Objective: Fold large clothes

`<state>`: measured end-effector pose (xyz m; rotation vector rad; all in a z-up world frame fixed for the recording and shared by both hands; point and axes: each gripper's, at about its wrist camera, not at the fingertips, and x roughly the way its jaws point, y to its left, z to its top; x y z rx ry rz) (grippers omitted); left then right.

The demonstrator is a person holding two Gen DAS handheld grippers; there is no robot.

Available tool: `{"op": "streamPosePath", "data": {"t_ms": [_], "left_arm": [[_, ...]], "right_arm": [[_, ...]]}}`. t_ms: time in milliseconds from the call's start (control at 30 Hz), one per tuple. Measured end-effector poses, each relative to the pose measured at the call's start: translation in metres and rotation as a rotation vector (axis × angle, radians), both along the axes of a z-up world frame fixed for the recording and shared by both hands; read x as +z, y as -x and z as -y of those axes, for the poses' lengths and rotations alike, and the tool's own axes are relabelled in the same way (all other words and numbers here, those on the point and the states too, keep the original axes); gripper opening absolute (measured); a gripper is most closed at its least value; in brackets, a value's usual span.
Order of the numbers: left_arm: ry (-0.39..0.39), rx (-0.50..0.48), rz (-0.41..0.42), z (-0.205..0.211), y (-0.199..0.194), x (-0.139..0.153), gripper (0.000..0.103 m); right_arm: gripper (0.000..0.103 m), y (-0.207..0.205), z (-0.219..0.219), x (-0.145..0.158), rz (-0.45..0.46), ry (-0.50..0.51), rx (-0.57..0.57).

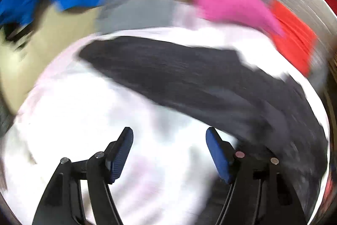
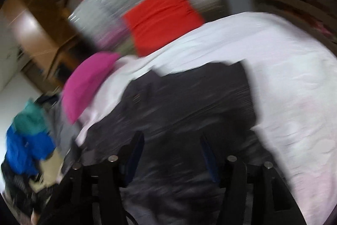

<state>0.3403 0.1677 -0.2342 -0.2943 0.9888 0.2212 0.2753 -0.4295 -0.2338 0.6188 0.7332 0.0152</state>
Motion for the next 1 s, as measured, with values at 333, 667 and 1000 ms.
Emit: {"op": "streamPosePath", "data": {"t_ms": [333, 667, 1000], "left_arm": [[0.334, 0.279, -0.024, -0.120, -0.072, -0.050, 0.072], [0.439, 0.392, 0.013, -0.143, -0.106, -0.095, 0.009], [0.186, 0.021, 0.242, -0.024, -0.109, 0.053, 0.004]], "right_arm": [[0.062, -0.013, -0.079, -0.014, 0.004, 0.061, 0.200], [0.062, -0.021, -0.073, -0.021, 0.017, 0.112, 0.143], [0.062, -0.008, -0.026, -0.009, 0.080, 0.010, -0.032]]}}
